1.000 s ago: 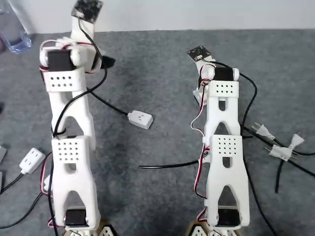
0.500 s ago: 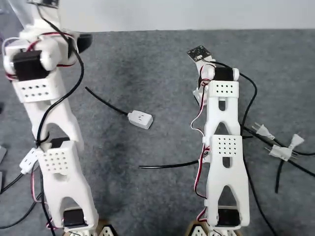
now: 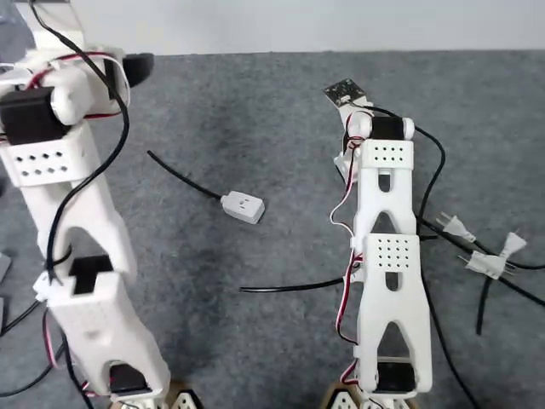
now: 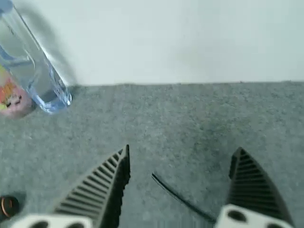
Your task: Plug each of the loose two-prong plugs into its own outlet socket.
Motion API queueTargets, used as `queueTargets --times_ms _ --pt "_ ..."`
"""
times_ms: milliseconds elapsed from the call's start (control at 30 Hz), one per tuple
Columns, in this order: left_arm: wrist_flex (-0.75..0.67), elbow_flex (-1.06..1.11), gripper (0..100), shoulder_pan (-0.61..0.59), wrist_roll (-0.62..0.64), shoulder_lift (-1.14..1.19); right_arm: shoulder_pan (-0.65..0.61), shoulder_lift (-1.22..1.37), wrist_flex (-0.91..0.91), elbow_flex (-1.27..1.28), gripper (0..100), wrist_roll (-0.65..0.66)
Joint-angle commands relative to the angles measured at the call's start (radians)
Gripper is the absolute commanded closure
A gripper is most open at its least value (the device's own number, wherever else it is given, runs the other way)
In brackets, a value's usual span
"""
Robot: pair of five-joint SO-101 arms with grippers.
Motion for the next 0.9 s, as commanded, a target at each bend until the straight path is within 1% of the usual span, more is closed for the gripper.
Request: queueTargets --times_ms 0,67,200,567,700,767,867 --pt "0.017 0.234 68 0.012 0.012 -0.166 0.025 0.001 -0.039 -0.037 77.5 0.012" --pt "0.012 0.357 68 0.012 0.005 -0.216 0.025 0.001 -0.039 -0.037 77.5 0.012" --pt "0.011 0.535 68 0.012 -0.094 -0.264 0.027 0.001 -0.038 -0.037 77.5 0.012" --pt "-0.011 0.823 68 0.014 -0.212 -0.269 0.027 0.001 -0.039 -0.037 77.5 0.012" --pt "-0.018 0.96 68 0.041 -0.292 -0.275 0.027 0.001 -0.039 -0.037 77.5 0.012" --pt "-0.046 1.024 68 0.06 -0.339 -0.275 0.027 0.001 -0.041 -0.037 77.5 0.012" --pt "-0.14 1.113 68 0.078 -0.431 -0.273 0.027 0.001 -0.041 -0.037 77.5 0.012"
